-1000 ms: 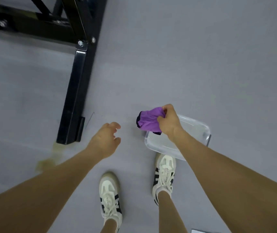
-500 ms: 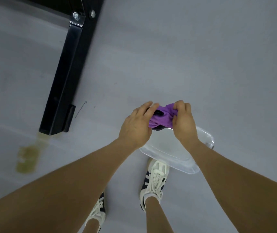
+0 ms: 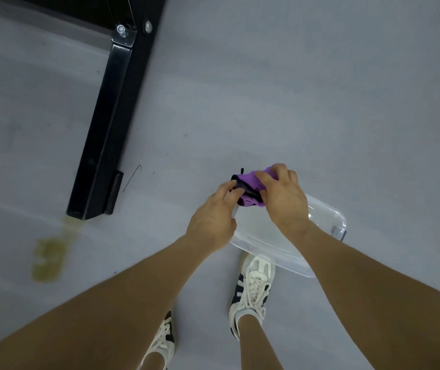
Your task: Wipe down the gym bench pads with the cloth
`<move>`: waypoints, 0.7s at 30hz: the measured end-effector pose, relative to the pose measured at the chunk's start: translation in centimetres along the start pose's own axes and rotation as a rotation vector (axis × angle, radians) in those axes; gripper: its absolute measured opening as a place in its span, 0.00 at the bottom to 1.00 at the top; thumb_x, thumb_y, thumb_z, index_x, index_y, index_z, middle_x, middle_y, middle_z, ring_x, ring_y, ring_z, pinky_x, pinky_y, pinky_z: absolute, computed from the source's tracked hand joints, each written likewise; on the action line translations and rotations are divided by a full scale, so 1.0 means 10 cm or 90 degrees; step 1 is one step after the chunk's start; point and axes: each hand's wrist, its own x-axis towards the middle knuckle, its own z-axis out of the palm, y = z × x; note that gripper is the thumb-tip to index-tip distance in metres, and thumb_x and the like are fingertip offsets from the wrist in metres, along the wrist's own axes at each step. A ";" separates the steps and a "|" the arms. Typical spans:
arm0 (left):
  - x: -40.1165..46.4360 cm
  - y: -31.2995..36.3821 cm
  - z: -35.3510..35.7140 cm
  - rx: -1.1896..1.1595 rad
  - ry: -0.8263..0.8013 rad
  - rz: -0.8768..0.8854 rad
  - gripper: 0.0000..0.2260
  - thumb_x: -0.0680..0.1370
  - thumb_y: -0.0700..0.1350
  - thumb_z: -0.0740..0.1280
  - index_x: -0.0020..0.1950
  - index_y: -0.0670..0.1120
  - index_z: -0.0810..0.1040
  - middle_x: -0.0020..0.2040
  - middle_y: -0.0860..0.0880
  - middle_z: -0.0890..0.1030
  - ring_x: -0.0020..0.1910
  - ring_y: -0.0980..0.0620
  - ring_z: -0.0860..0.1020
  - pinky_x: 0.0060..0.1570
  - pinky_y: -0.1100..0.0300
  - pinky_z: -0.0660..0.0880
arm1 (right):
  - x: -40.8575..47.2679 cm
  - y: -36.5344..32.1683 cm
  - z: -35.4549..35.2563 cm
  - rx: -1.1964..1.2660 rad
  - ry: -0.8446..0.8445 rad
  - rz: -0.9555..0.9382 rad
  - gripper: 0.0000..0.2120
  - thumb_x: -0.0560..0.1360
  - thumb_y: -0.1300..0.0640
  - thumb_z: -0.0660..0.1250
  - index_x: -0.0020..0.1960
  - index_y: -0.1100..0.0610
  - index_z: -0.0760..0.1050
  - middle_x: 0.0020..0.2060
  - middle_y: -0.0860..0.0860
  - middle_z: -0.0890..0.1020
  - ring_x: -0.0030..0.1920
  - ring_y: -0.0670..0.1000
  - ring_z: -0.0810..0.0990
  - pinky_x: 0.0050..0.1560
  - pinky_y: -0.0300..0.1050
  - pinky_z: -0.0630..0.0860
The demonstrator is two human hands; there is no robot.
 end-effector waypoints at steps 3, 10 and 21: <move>-0.16 -0.12 -0.15 0.031 0.008 -0.048 0.28 0.76 0.38 0.63 0.74 0.51 0.59 0.75 0.52 0.52 0.69 0.49 0.65 0.61 0.53 0.71 | 0.05 -0.10 -0.11 -0.054 -0.036 0.018 0.20 0.75 0.61 0.64 0.66 0.52 0.70 0.63 0.54 0.65 0.63 0.57 0.65 0.55 0.49 0.72; -0.75 -0.15 -0.91 0.054 0.013 -0.070 0.28 0.77 0.38 0.61 0.75 0.49 0.55 0.74 0.51 0.56 0.67 0.48 0.66 0.62 0.56 0.69 | -0.44 -0.65 -0.69 -0.020 -0.038 0.051 0.20 0.77 0.61 0.61 0.68 0.54 0.68 0.60 0.57 0.68 0.59 0.59 0.69 0.57 0.51 0.72; -2.69 0.43 -2.66 0.083 0.180 0.005 0.27 0.77 0.39 0.62 0.74 0.48 0.57 0.72 0.48 0.60 0.66 0.45 0.68 0.61 0.51 0.70 | -1.95 -2.37 -2.33 -0.008 0.070 -0.005 0.24 0.77 0.64 0.59 0.71 0.55 0.61 0.62 0.57 0.67 0.61 0.58 0.67 0.52 0.49 0.71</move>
